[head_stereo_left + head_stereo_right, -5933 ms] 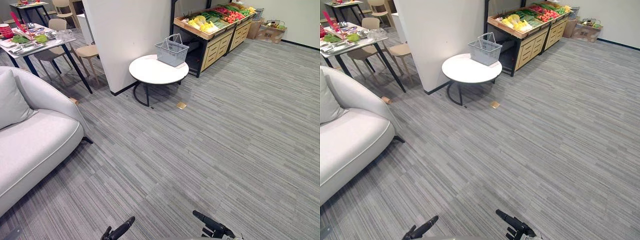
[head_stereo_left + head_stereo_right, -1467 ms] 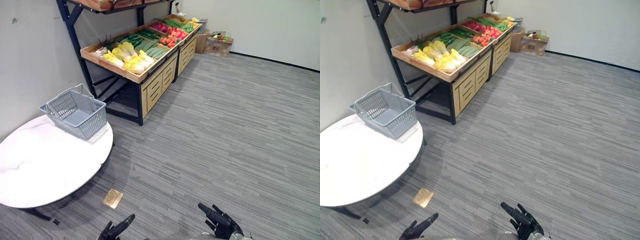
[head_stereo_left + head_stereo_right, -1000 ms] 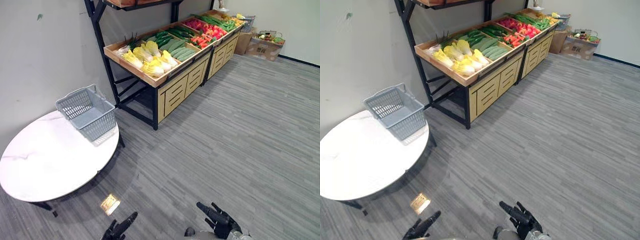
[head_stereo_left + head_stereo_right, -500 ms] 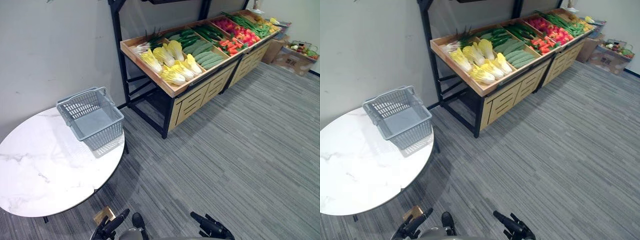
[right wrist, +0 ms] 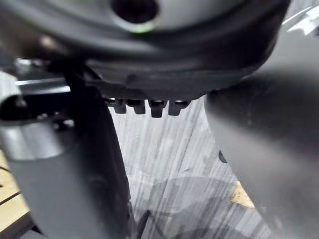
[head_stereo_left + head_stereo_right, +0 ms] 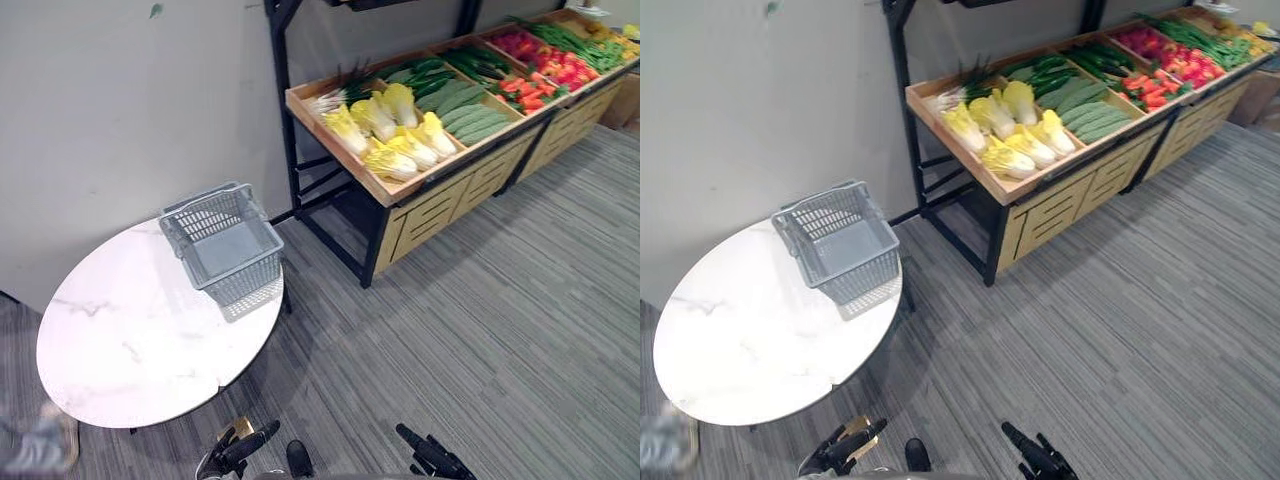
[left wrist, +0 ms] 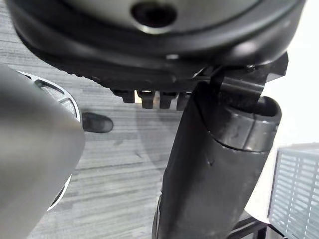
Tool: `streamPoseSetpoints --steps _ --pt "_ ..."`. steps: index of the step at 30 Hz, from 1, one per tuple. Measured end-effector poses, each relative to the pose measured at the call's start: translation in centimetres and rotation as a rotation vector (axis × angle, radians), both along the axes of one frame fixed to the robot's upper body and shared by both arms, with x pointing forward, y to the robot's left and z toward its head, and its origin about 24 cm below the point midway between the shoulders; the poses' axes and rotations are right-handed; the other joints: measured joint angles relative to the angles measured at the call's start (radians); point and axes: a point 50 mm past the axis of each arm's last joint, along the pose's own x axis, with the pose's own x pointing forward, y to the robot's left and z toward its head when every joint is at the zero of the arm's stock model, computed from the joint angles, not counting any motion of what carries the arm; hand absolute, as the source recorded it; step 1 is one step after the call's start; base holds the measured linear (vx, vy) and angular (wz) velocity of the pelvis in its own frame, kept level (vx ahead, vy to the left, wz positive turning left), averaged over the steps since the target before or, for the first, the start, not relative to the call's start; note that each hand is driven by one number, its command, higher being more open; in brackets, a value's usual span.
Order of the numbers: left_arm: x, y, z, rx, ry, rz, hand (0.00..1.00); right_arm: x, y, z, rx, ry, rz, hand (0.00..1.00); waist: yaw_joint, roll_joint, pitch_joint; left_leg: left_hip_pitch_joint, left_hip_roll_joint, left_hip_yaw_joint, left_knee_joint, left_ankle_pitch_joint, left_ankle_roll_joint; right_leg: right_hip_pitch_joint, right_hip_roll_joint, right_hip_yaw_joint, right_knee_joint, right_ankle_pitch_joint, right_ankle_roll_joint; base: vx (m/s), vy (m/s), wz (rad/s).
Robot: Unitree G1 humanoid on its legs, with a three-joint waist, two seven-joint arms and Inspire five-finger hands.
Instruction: Pick vegetable in the basket
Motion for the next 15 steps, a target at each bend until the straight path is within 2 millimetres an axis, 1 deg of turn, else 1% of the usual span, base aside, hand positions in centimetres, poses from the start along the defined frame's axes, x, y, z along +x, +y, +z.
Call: streamPoseSetpoints --steps 1,2,3,4,5,6,7,8,9,10,11,12,13,14,15 --pt "0.0 0.0 0.0 0.001 0.003 -0.006 1.0 0.2 0.1 0.1 0.005 -0.01 -0.006 1.0 -0.004 0.001 0.001 0.014 0.01 -0.039 0.0 -0.011 -0.002 -0.028 0.013 0.018 0.025 -0.045 -0.026 0.25 0.0 1.11" --pt "0.0 0.2 0.0 0.009 0.009 -0.022 1.0 0.7 0.1 0.2 0.007 -0.033 -0.009 1.0 -0.003 0.007 0.004 0.037 0.028 -0.075 0.0 -0.025 -0.009 -0.066 0.03 0.038 0.022 -0.079 -0.035 0.25 -0.031 0.99" --pt "-0.2 0.1 -0.1 0.006 0.016 -0.022 1.0 1.0 0.1 0.3 0.008 -0.046 -0.014 1.0 -0.003 0.016 0.007 0.056 0.044 -0.1 0.001 -0.036 -0.015 -0.095 0.048 0.066 -0.006 -0.085 -0.04 0.28 -0.055 0.95" --pt "-0.3 -0.1 -0.2 0.001 0.025 -0.02 1.0 1.2 0.1 0.4 0.008 -0.06 -0.024 1.0 -0.004 0.031 0.004 0.075 0.067 -0.134 0.004 -0.048 -0.031 -0.134 0.078 0.121 -0.074 -0.083 -0.037 0.25 -0.089 0.95" --pt "-0.4 -0.1 -0.2 -0.001 0.026 -0.02 1.0 1.4 0.1 0.5 0.0 -0.074 -0.025 1.0 -0.004 0.043 0.004 0.081 0.088 -0.169 0.024 -0.072 -0.042 -0.169 0.107 0.188 -0.16 -0.071 -0.022 0.19 -0.108 0.88" --pt "-0.4 -0.3 -0.2 -0.005 0.026 -0.02 1.0 1.5 0.0 0.5 -0.002 -0.078 -0.026 1.0 -0.004 0.047 0.003 0.082 0.095 -0.187 0.037 -0.086 -0.047 -0.186 0.119 0.22 -0.2 -0.058 -0.01 0.2 -0.155 0.88" --pt "-0.7 -0.2 -0.3 -0.006 0.03 -0.017 1.0 1.7 0.0 0.5 -0.006 -0.081 -0.027 1.0 -0.004 0.05 0.001 0.087 0.105 -0.217 0.058 -0.109 -0.064 -0.214 0.131 0.279 -0.274 -0.011 -0.002 0.22 -0.194 0.84" --pt "-1.2 0.0 -0.3 -0.002 0.043 -0.01 1.0 1.7 0.1 0.5 -0.006 -0.08 -0.026 1.0 -0.005 0.048 0.0 0.097 0.109 -0.237 0.071 -0.127 -0.085 -0.232 0.136 0.32 -0.332 0.052 -0.007 0.23 -0.211 0.82" --pt "-1.4 0.1 -0.3 0.0 0.045 -0.006 1.0 1.7 0.2 0.5 -0.003 -0.076 -0.027 1.0 -0.005 0.042 -0.003 0.104 0.106 -0.242 0.076 -0.135 -0.095 -0.239 0.135 0.335 -0.353 0.095 -0.008 0.27 -0.25 0.73" --pt "-1.8 0.4 -0.3 0.004 0.053 0.009 1.0 1.4 0.5 0.4 0.003 -0.067 -0.028 1.0 -0.005 0.024 -0.014 0.114 0.096 -0.243 0.08 -0.148 -0.114 -0.241 0.13 0.351 -0.381 0.194 -0.017 0.23 -0.23 0.67" --pt "-2.2 1.0 -0.3 0.018 0.061 0.018 1.0 1.0 1.0 0.2 0.012 -0.05 -0.032 1.0 -0.004 -0.006 -0.034 0.121 0.081 -0.244 0.081 -0.159 -0.131 -0.237 0.114 0.339 -0.378 0.241 -0.03 0.31 -0.288 0.57" --pt "-2.5 0.3 -0.5 0.003 0.07 0.04 1.0 1.0 0.5 0.1 -0.004 -0.038 -0.024 1.0 0.008 0.03 -0.048 0.119 0.11 -0.239 0.091 -0.18 -0.154 -0.22 0.133 0.329 -0.394 0.209 -0.041 0.3 -0.273 0.4" --pt "-2.5 -0.5 -0.6 -0.02 0.071 0.056 1.0 1.2 -0.1 0.3 -0.022 -0.044 -0.023 1.0 0.007 0.054 -0.054 0.11 0.13 -0.229 0.099 -0.183 -0.161 -0.212 0.15 0.316 -0.411 0.204 -0.05 0.29 -0.257 0.28" --pt "-2.6 -1.2 -0.8 -0.043 0.075 0.068 1.0 1.1 -0.4 0.3 -0.033 -0.043 -0.023 1.0 0.004 0.072 -0.059 0.111 0.143 -0.228 0.091 -0.178 -0.17 -0.197 0.164 0.299 -0.431 0.199 -0.059 0.28 -0.278 0.39" --pt "-2.6 -1.7 -0.8 -0.056 0.076 0.066 1.0 1.0 -0.8 0.3 -0.047 -0.03 -0.027 1.0 0.003 0.087 -0.067 0.115 0.161 -0.227 0.084 -0.167 -0.188 -0.18 0.179 0.277 -0.441 0.187 -0.078 0.22 -0.257 0.42"
